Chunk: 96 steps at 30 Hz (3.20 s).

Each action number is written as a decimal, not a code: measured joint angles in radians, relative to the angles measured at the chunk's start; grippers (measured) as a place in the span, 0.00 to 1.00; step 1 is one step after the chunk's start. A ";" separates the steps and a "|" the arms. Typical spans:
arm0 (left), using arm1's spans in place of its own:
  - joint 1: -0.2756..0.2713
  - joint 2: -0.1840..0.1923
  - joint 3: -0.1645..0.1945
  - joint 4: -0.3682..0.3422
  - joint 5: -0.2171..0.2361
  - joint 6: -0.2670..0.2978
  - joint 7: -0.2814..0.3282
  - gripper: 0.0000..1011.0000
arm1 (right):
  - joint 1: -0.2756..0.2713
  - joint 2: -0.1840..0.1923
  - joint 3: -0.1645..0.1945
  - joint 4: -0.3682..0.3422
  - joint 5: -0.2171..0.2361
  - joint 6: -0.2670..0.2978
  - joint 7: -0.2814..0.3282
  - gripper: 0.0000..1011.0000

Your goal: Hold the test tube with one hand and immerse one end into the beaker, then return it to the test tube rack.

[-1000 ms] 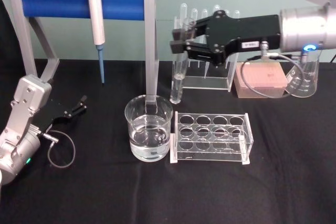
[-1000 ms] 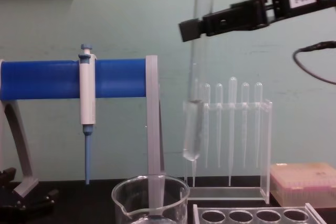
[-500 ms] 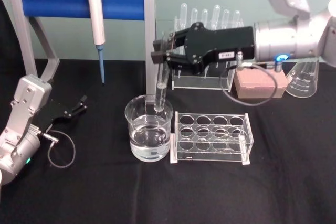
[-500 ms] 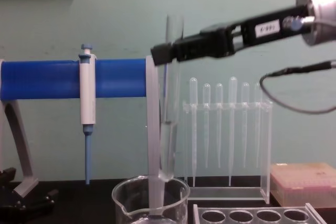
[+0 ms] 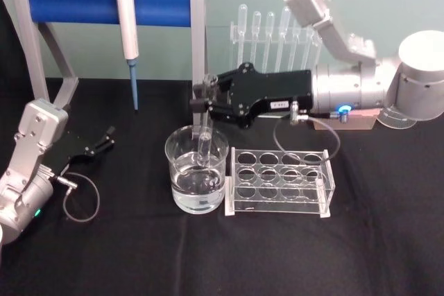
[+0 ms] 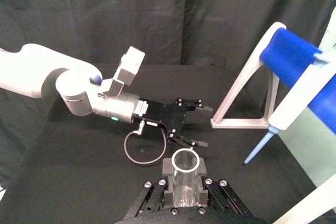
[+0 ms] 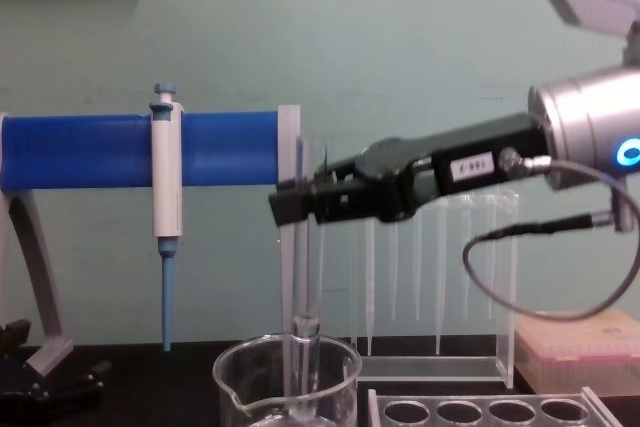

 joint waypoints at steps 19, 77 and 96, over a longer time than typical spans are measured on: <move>0.000 0.000 0.000 0.000 0.000 0.000 0.000 0.99 | -0.079 -0.038 0.000 0.054 -0.063 -0.068 -0.005 0.24; 0.000 0.000 0.000 0.000 0.000 0.000 0.000 0.99 | -0.135 -0.074 0.043 0.082 -0.154 -0.116 -0.015 0.24; 0.000 0.000 0.000 0.000 0.000 0.000 0.000 0.99 | -0.134 -0.074 0.043 0.081 -0.152 -0.116 -0.015 0.24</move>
